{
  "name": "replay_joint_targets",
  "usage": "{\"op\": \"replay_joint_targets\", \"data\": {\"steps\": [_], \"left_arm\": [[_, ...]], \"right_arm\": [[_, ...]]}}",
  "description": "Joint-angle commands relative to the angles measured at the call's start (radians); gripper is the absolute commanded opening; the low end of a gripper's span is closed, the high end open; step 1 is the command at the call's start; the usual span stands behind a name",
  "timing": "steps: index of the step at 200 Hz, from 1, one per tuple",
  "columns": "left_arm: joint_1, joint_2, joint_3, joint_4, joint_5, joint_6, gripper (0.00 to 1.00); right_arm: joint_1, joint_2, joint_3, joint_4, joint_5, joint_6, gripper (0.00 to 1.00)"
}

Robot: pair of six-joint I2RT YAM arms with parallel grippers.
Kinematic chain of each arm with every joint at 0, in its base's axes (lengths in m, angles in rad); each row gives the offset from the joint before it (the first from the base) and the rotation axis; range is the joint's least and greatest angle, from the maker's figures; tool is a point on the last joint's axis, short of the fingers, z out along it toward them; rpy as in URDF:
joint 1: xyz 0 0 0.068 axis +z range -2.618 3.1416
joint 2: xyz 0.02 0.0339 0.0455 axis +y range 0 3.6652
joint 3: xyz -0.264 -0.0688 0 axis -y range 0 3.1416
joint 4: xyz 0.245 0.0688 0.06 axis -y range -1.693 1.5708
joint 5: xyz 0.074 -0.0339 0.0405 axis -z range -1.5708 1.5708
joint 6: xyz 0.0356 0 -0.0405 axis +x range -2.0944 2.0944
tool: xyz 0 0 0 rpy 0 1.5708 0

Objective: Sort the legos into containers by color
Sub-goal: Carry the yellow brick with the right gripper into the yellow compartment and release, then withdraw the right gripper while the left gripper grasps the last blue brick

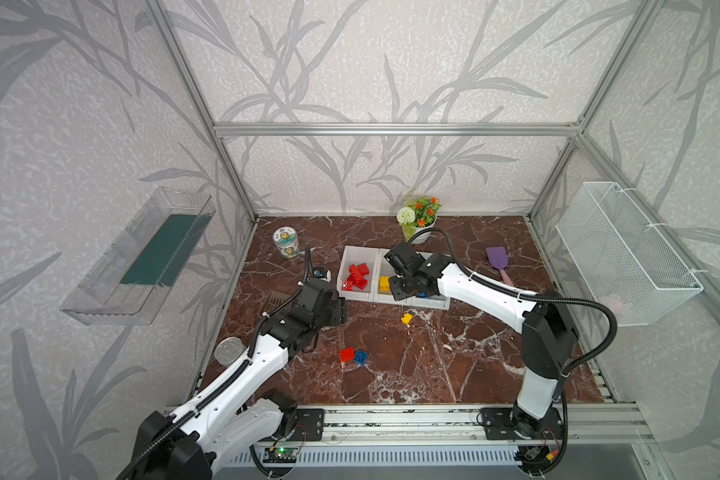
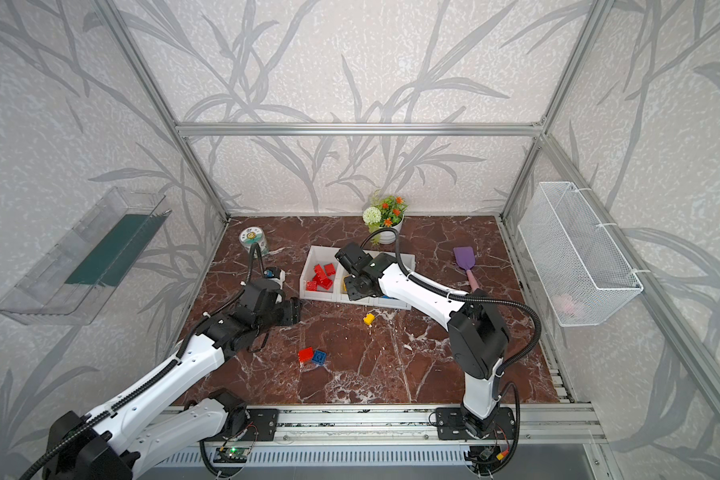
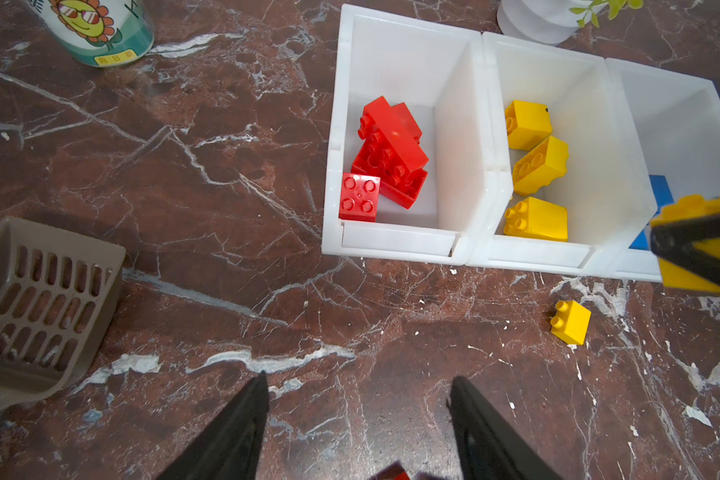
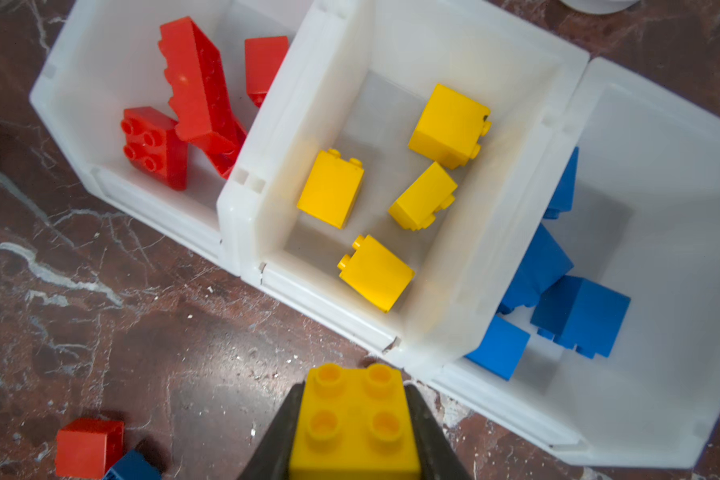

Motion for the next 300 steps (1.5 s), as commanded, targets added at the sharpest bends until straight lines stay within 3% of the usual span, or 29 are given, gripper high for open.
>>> {"op": "replay_joint_targets", "data": {"steps": [1, 72, 85, 102, 125, 252, 300], "left_arm": [[0.007, -0.025, -0.018, -0.025, -0.023, -0.029, 0.72], [0.006, -0.043, -0.015, -0.052, -0.009, -0.033, 0.71], [0.007, -0.051, -0.02, -0.052, -0.007, -0.037, 0.72], [0.006, -0.051, -0.019, -0.054, -0.002, -0.038, 0.72], [0.007, -0.051, -0.015, -0.058, 0.004, -0.041, 0.71], [0.005, -0.052, -0.027, -0.076, 0.027, -0.06, 0.72], [-0.002, -0.054, -0.028, -0.109, 0.089, -0.049, 0.71]], "right_arm": [[-0.024, 0.056, 0.076, 0.01, -0.014, -0.032, 0.28], [-0.061, 0.229, 0.274, -0.02, -0.021, -0.039, 0.29], [-0.064, 0.243, 0.296, -0.026, -0.022, -0.035, 0.37], [-0.065, 0.254, 0.322, -0.037, -0.025, -0.034, 0.58], [-0.065, 0.248, 0.334, -0.036, -0.048, -0.034, 0.68], [-0.052, 0.028, 0.146, 0.052, -0.111, -0.004, 0.69], [-0.047, -0.189, -0.137, 0.146, -0.099, 0.039, 0.69]]}}
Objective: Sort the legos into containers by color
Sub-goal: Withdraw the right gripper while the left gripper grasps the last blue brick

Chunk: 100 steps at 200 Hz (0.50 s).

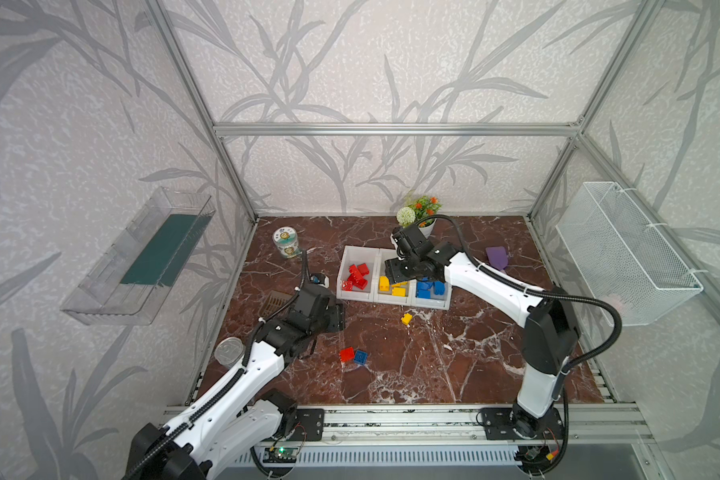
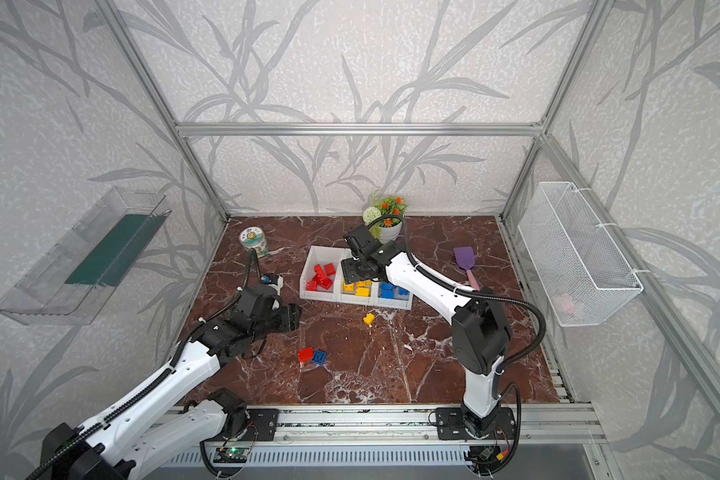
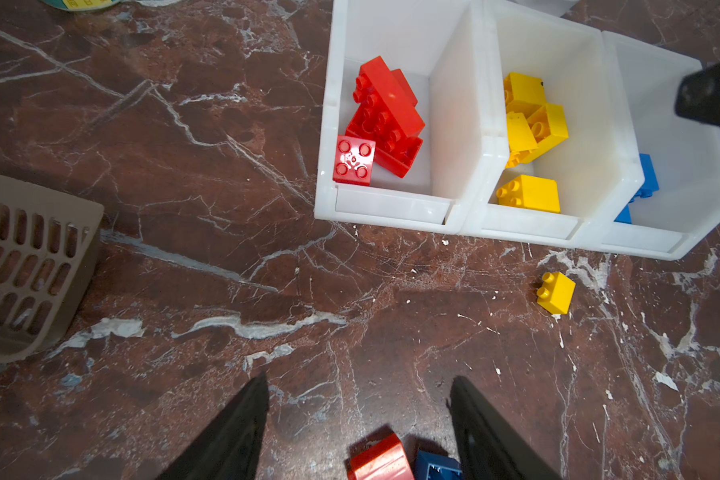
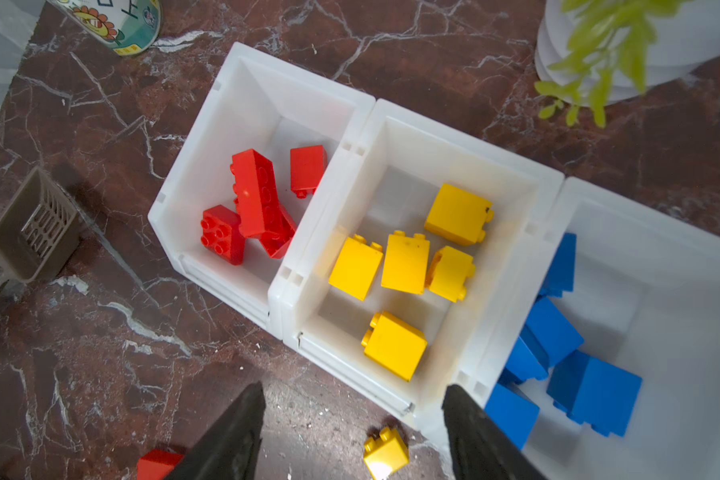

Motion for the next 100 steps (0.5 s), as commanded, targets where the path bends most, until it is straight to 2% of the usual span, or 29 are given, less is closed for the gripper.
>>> {"op": "replay_joint_targets", "data": {"steps": [1, 51, 100], "left_arm": [[-0.002, -0.013, -0.011, -0.052, 0.026, -0.014, 0.71], [-0.051, -0.041, -0.072, -0.09, 0.041, -0.084, 0.71], [-0.215, 0.011, -0.09, -0.108, 0.021, -0.116, 0.71]], "right_arm": [[0.006, -0.119, -0.127, 0.05, 0.008, 0.039, 0.69], [0.006, -0.347, -0.398, 0.074, 0.018, 0.087, 0.7], [0.006, -0.523, -0.622, 0.073, 0.045, 0.184, 0.7]]}}
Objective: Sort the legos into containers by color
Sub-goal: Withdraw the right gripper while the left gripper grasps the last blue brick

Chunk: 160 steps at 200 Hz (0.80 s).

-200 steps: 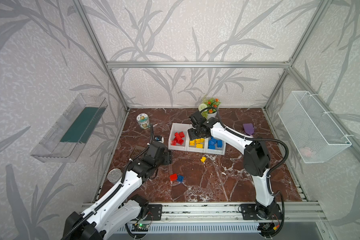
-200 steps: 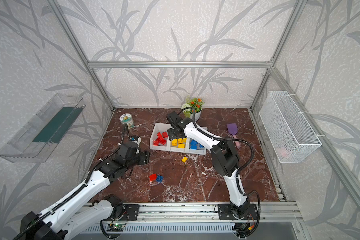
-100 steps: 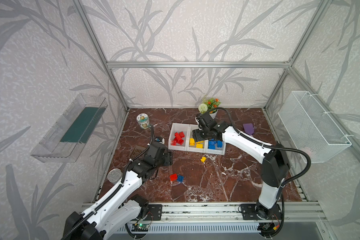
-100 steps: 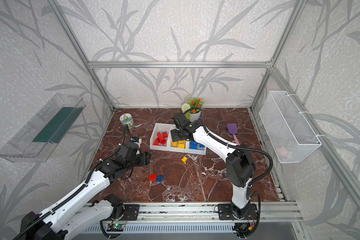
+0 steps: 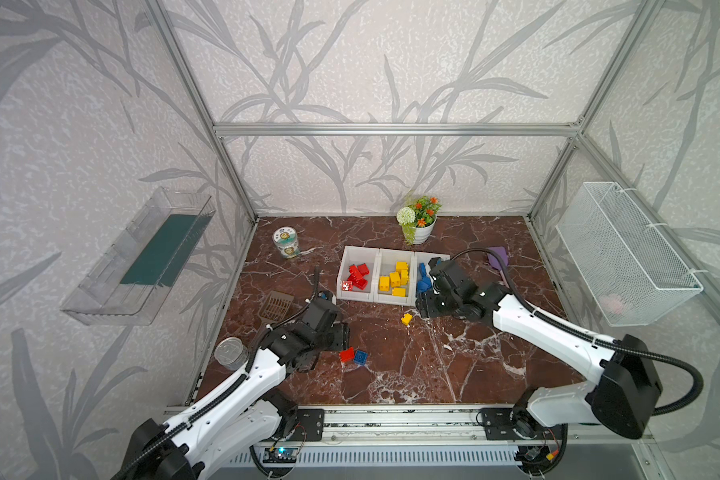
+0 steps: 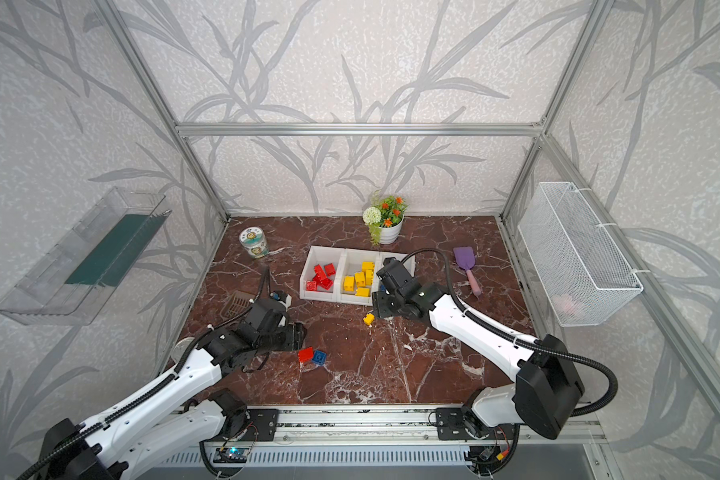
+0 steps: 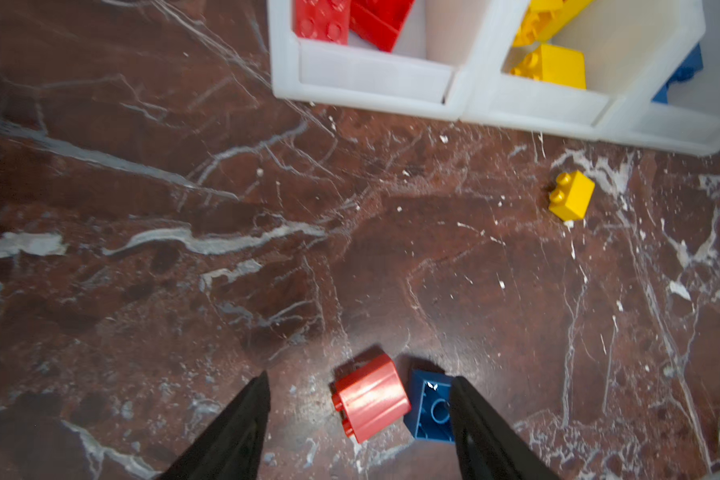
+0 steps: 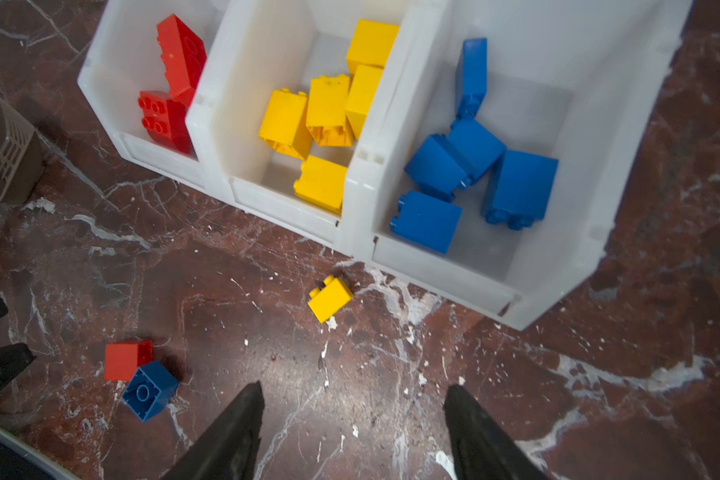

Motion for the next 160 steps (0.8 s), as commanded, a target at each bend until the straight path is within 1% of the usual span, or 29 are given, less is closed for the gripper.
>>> {"op": "replay_joint_targets", "data": {"steps": [1, 21, 25, 40, 84, 133, 160], "left_arm": [[-0.062, 0.029, -0.006, -0.031, -0.011, -0.036, 0.71], [-0.107, 0.064, -0.005, -0.029, 0.008, -0.037, 0.7], [-0.113, 0.071, -0.004, -0.025, 0.012, -0.038, 0.7], [-0.136, 0.096, -0.003, -0.015, 0.023, -0.034, 0.69], [-0.194, 0.192, 0.012, 0.021, 0.076, -0.012, 0.66], [-0.233, 0.313, 0.064, 0.026, 0.085, 0.014, 0.61], [-0.252, 0.365, 0.077, 0.038, 0.087, 0.021, 0.55]], "right_arm": [[0.003, -0.078, -0.081, 0.007, 0.028, 0.073, 0.7], [0.003, -0.149, -0.159, 0.008, 0.041, 0.102, 0.7], [0.003, -0.163, -0.173, 0.007, 0.045, 0.133, 0.7], [0.004, -0.214, -0.219, 0.001, 0.06, 0.16, 0.7], [0.003, -0.335, -0.314, -0.015, 0.093, 0.217, 0.7], [0.003, -0.386, -0.341, -0.045, 0.096, 0.233, 0.7], [0.003, -0.396, -0.348, -0.05, 0.101, 0.242, 0.7]]}}
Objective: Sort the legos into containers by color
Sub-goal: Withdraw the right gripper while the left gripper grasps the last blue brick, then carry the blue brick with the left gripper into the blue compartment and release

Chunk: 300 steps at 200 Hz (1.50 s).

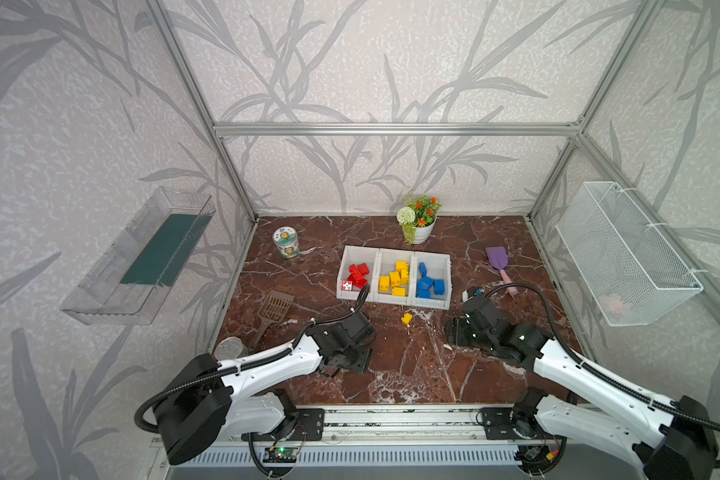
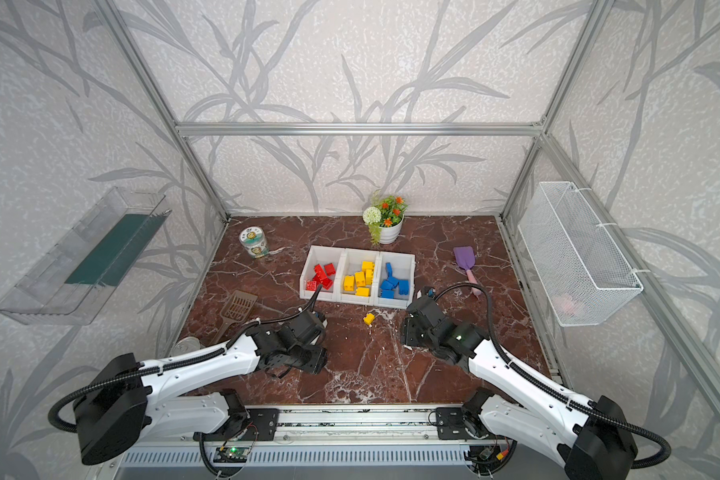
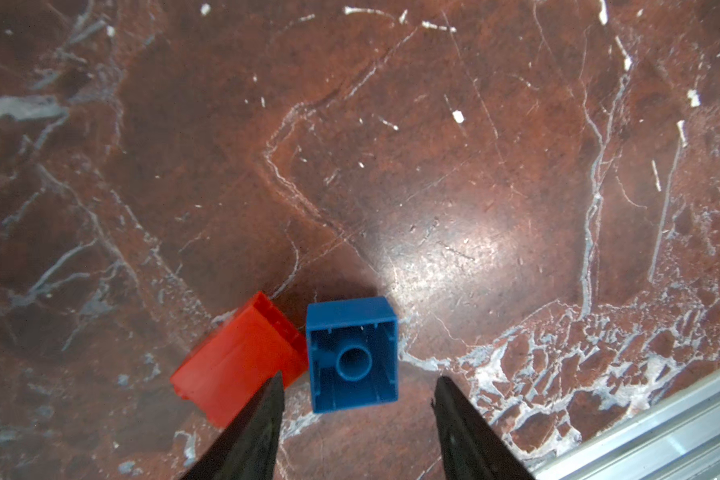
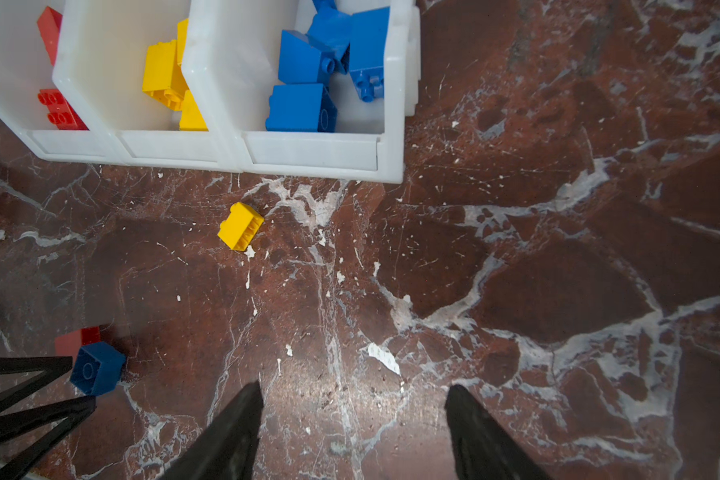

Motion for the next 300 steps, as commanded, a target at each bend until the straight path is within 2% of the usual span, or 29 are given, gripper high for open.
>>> {"op": "replay_joint_targets", "data": {"steps": [1, 74, 126, 157, 177, 216, 254, 300], "left_arm": [[-0.018, 0.034, 0.032, 0.007, 0.003, 0.009, 0.55], [-0.054, 0.109, 0.049, 0.038, -0.015, 0.018, 0.38], [-0.057, 0.174, 0.131, 0.03, -0.021, 0.087, 0.34], [-0.054, 0.242, 0.312, -0.012, -0.077, 0.145, 0.32], [-0.051, 0.315, 0.461, -0.026, -0.11, 0.224, 0.32], [-0.018, 0.516, 0.771, -0.069, -0.098, 0.339, 0.32], [0.018, 0.705, 1.013, -0.011, -0.085, 0.369, 0.32], [0.058, 0.923, 1.313, -0.078, -0.087, 0.362, 0.33]], "right_arm": [[0.004, -0.023, -0.016, -0.025, 0.023, 0.021, 0.7], [0.003, -0.089, -0.055, -0.059, 0.039, 0.053, 0.7], [0.003, -0.129, -0.058, -0.089, 0.058, 0.058, 0.7], [0.003, -0.149, -0.051, -0.106, 0.086, 0.058, 0.7], [0.003, -0.173, -0.044, -0.118, 0.104, 0.05, 0.7], [0.003, -0.209, -0.022, -0.169, 0.119, 0.031, 0.7], [0.003, -0.232, -0.035, -0.185, 0.103, 0.035, 0.69], [0.003, -0.24, -0.029, -0.209, 0.07, 0.028, 0.69]]}}
